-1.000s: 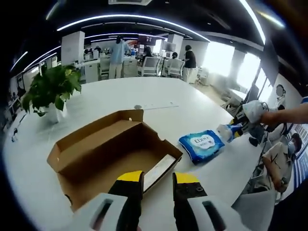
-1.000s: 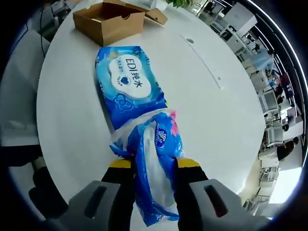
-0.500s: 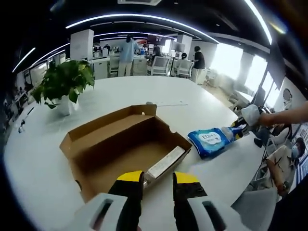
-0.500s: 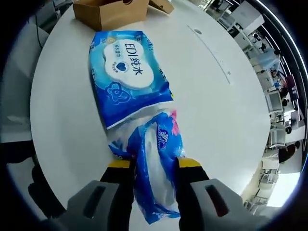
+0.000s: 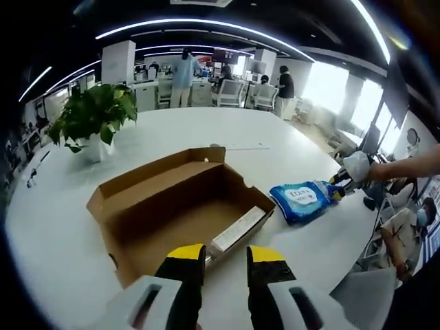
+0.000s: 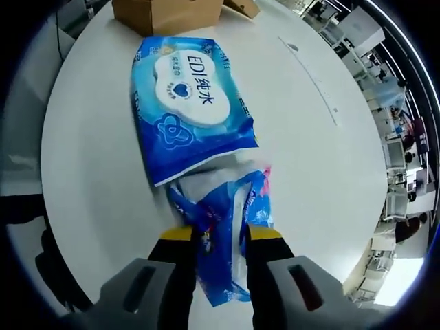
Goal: Operate the shoe box by opening the lid, removing the specified soft item, and placing it in the target area until the item is outside and the box remains undamaged.
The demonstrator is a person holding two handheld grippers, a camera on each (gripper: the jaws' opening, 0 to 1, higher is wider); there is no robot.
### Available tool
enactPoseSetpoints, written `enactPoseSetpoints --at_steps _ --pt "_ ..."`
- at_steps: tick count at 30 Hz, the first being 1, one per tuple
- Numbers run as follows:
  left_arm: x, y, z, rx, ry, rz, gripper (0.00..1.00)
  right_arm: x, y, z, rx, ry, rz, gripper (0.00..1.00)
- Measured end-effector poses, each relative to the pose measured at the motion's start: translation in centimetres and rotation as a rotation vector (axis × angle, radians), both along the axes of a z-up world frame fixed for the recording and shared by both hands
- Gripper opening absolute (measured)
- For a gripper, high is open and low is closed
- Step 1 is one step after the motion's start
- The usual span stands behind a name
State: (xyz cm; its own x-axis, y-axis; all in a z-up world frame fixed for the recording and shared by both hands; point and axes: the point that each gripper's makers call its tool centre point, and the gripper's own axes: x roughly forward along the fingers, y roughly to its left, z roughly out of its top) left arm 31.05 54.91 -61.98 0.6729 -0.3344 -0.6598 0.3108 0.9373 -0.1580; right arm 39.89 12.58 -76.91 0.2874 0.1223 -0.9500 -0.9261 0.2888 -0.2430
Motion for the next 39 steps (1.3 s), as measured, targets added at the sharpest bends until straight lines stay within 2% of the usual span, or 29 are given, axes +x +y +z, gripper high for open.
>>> enactPoseSetpoints --at_steps 8,17,25,39 --pt "0.1 0.2 0.1 0.003 -0.004 -0.003 0.23 -0.1 -0.1 0.0 -0.013 -0.004 0.026 0.25" --pt "0.0 0.4 0.3 -0.008 -0.011 -0.002 0.24 -0.6 -0.4 0.5 -0.015 -0.008 0.009 0.29" --pt "-0.1 0.6 0.4 -0.025 -0.021 -0.004 0.24 -1.6 -0.5 2.6 -0.001 -0.019 -0.034 0.3" --pt "0.0 0.6 0.6 -0.065 -0.042 -0.017 0.24 -2.0 -0.6 6.4 0.044 -0.06 -0.131 0.31"
